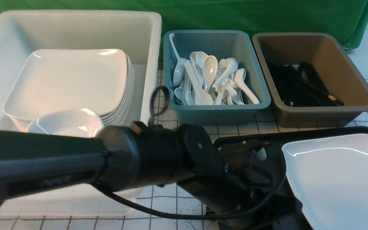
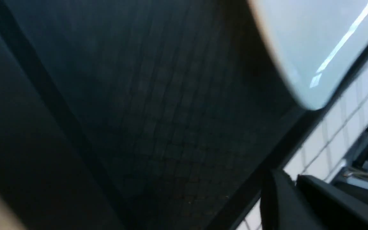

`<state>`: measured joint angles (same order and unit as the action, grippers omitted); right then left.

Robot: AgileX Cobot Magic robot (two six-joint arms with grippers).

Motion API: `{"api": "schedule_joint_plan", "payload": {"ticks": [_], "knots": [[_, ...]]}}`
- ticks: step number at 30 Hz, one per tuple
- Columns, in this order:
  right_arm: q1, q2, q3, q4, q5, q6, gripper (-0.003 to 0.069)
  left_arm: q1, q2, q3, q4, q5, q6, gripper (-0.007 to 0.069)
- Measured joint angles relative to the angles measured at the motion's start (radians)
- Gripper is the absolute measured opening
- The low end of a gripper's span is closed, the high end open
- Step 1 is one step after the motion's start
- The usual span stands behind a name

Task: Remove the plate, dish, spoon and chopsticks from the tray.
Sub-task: Use the left arm to grab a plate from the dinner plate

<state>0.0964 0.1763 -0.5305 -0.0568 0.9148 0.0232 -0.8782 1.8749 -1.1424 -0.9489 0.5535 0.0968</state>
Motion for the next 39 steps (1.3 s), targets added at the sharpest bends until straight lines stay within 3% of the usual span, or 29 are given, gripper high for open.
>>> {"api": "schedule_joint_plan", "payload": {"ticks": [9, 14, 22, 39], "knots": [[0.0, 0.0, 0.0, 0.0, -0.004, 0.0, 0.0241, -0.064, 0.125, -0.16, -0.016, -0.018, 0.001, 0.0359], [0.0, 0.0, 0.0, 0.0, -0.005, 0.0, 0.0241, -0.064, 0.161, -0.208, -0.016, -0.09, 0.024, 0.0437], [0.0, 0.0, 0.0, 0.0, -0.007, 0.0, 0.0241, -0.064, 0.225, -0.209, -0.016, -0.119, 0.025, 0.0451], [0.0, 0.0, 0.0, 0.0, -0.016, -0.001, 0.0241, -0.068, 0.28, -0.231, -0.137, -0.258, 0.025, 0.0438]]}}
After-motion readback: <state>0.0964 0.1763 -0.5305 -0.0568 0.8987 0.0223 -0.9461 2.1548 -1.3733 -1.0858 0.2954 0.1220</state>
